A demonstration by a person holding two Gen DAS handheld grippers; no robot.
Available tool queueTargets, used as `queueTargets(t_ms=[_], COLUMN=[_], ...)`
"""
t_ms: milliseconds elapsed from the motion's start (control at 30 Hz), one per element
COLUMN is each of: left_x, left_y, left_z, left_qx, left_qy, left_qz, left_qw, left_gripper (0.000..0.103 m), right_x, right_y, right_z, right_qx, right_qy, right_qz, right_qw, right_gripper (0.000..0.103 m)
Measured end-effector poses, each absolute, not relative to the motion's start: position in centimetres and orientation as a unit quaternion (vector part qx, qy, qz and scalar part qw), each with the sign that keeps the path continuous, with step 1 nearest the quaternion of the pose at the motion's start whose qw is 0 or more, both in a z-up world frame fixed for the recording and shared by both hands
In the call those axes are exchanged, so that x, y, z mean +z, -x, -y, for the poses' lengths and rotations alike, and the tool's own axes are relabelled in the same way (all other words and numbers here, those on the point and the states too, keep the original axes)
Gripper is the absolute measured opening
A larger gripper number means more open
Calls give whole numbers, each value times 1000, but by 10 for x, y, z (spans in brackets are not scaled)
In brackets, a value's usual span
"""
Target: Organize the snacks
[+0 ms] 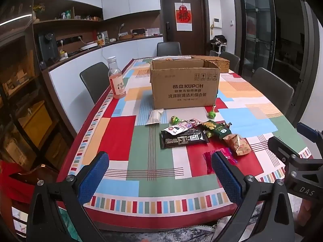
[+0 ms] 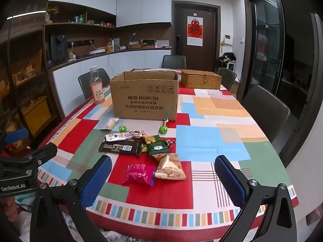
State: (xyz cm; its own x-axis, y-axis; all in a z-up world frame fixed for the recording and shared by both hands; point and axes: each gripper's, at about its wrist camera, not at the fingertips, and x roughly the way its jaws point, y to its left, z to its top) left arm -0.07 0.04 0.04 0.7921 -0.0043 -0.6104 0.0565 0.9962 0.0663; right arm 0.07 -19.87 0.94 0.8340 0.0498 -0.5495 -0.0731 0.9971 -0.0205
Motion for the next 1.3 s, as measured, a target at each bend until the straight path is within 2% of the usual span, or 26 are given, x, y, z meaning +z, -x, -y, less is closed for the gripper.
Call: queueTargets(t_ms=[1300], left_x=[7], left_y=[4], left_z=[0], left_qx=[-13], left_qy=[-42], left_qz=[-316], left_qw=[948], left_gripper=[103], right_x=[10], right_y=[2], right_z=[199], right_qx=[34], right_qy=[17], right_qz=[-284], right_qw=[958], right_gripper=[103])
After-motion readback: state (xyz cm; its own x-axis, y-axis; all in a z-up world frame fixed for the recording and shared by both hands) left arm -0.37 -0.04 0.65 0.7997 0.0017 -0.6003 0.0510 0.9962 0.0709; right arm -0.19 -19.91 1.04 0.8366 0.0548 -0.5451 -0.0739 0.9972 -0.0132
